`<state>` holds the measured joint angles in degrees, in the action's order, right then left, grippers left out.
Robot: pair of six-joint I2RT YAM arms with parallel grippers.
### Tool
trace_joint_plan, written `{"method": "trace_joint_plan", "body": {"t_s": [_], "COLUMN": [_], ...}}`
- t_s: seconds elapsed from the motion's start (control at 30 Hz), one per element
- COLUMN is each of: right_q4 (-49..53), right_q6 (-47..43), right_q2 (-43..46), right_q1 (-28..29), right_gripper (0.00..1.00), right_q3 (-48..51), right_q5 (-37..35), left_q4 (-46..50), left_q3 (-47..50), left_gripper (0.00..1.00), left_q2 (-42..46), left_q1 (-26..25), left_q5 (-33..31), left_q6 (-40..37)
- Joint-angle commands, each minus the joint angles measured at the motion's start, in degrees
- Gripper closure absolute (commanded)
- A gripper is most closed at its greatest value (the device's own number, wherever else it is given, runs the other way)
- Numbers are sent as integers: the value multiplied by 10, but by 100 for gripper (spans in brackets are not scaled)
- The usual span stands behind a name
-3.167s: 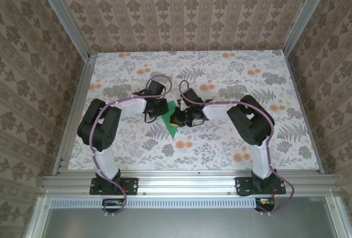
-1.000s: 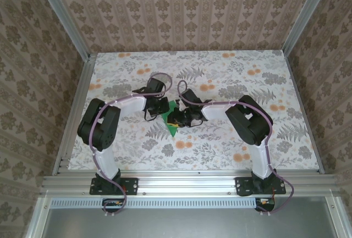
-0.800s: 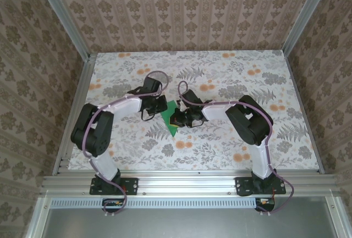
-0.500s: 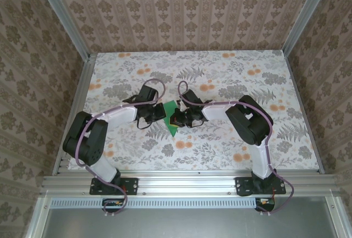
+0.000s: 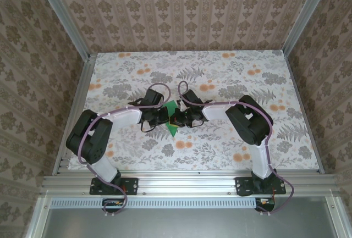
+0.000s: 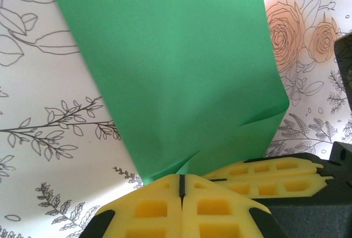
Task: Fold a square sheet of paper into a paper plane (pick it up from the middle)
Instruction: Third fold the triangle at the center of the table.
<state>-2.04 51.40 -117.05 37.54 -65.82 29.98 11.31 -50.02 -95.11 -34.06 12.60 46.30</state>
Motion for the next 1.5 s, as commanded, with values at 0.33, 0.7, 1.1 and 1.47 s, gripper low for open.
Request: {"method": "trace_joint_plan", "body": {"t_s": [0.33,0.7,1.1,1.47], "right_q4": [41,-16,-50,-71], "right_q6": [10,40,52,55], "right_q2": [-18,-7,45,69], "right_q1": [-3,-6,-10,-9], "right_gripper": [100,100,99,98], "right_q3": [19,34,39,102], "right_q5": [-29,8,85,122], "left_q4": [25,31,35,34], "left_q3": [1,10,20,22], "left_gripper": [100,100,100,100], "left_q2": [-34,-40,-43,-45], "left_q1": [-7,-7,-10,-14], "left_q5": [-24,-36,-46,-51], "left_q6": [21,24,24,28]}}
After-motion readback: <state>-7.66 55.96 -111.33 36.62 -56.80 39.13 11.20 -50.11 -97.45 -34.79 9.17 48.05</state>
